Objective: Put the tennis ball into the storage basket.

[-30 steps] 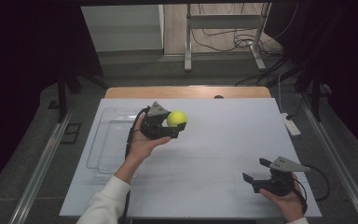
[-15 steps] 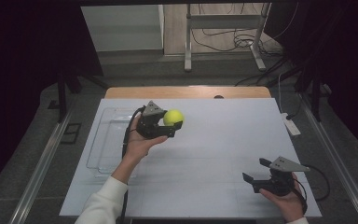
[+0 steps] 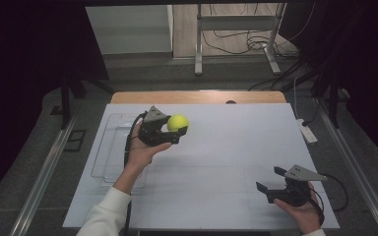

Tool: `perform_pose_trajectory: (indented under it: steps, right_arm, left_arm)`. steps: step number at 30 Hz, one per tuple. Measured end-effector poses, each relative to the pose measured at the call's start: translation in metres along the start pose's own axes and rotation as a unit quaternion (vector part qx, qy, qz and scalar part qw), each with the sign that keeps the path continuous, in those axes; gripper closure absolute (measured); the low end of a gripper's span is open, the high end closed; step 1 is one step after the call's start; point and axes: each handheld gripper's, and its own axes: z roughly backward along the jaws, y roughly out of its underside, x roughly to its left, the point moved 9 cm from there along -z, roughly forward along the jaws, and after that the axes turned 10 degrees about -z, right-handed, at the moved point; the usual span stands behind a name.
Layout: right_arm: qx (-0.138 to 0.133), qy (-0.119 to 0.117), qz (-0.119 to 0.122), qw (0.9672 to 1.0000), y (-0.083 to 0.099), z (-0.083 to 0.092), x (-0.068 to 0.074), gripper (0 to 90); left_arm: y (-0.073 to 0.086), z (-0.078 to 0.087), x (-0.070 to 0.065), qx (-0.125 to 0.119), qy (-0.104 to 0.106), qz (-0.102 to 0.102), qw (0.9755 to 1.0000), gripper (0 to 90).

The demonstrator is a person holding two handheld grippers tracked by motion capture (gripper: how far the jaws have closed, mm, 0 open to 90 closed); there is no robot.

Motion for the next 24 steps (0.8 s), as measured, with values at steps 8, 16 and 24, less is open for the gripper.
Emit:
perform_pose_trajectory:
  steps: [8,16,24]
  right_arm:
    - [-0.001,0.002,-0.001,1.0,0.0,0.0,0.0,8.8]
    - [-0.003,0.001,-0.003,1.0,-0.001,0.001,0.0,8.8]
    - [-0.004,0.002,-0.003,1.0,-0.001,0.001,0.0,8.8]
  left_arm:
    - [0.004,0.005,0.007,-0.001,-0.007,0.006,1.0,27.4]
    - [0.004,0.013,0.012,-0.004,-0.012,0.009,0.9999,27.4]
    - [0.004,0.021,0.016,-0.006,-0.02,0.009,0.9997,27.4]
